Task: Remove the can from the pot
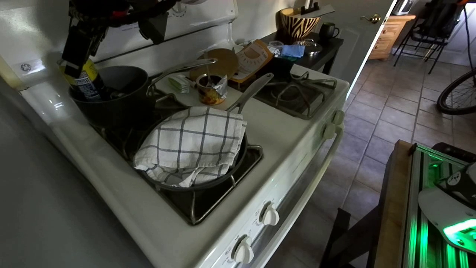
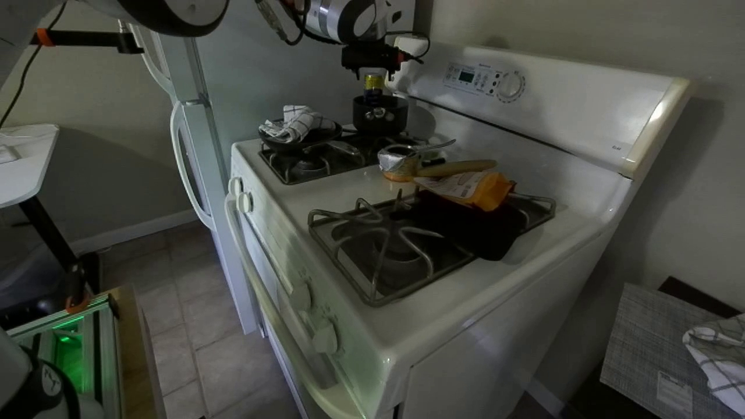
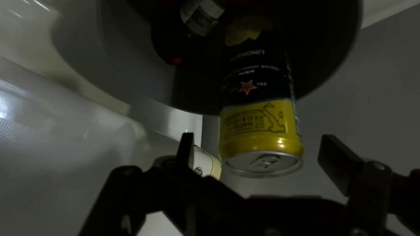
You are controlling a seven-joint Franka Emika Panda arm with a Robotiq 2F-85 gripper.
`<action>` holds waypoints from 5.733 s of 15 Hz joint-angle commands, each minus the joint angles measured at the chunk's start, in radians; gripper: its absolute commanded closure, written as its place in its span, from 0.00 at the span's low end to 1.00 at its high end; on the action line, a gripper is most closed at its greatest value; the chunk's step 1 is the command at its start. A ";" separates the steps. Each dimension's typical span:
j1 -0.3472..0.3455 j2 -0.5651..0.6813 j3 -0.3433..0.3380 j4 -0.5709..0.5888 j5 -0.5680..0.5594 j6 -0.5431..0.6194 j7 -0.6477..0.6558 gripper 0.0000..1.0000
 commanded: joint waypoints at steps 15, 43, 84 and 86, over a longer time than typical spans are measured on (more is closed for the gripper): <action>0.023 -0.061 -0.032 0.049 -0.024 -0.054 0.019 0.62; 0.008 -0.457 -0.410 -0.718 -0.204 0.492 0.694 0.62; -0.165 -0.114 -0.203 -0.272 -0.176 0.253 0.447 0.00; -0.163 -0.124 -0.200 -0.265 -0.175 0.240 0.445 0.00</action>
